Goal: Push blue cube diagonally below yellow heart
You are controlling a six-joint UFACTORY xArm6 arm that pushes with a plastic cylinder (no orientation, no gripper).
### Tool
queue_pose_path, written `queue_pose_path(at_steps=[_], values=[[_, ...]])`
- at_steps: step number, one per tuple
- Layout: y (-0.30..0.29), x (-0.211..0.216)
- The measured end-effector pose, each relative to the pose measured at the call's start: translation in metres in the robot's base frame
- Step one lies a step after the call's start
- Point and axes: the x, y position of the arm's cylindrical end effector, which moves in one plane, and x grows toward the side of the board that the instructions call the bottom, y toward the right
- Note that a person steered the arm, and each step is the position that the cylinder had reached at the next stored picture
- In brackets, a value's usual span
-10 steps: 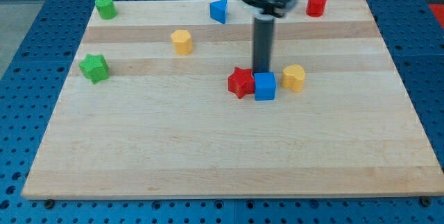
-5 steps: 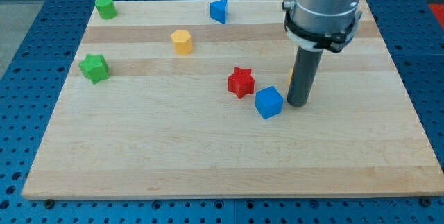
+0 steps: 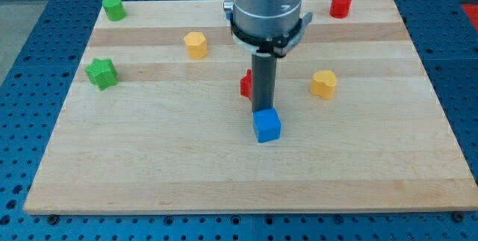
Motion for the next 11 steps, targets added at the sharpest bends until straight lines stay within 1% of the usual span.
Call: queue_pose_path(at_steps=[1, 3, 4, 7, 8, 9, 10, 11], values=[[0.0, 0.032], [-0.048, 0.056], [-0.032, 0.065], [0.096, 0.067], [0.093, 0.071], [0.085, 0.097], [0.088, 0.104], [0.103, 0.104]])
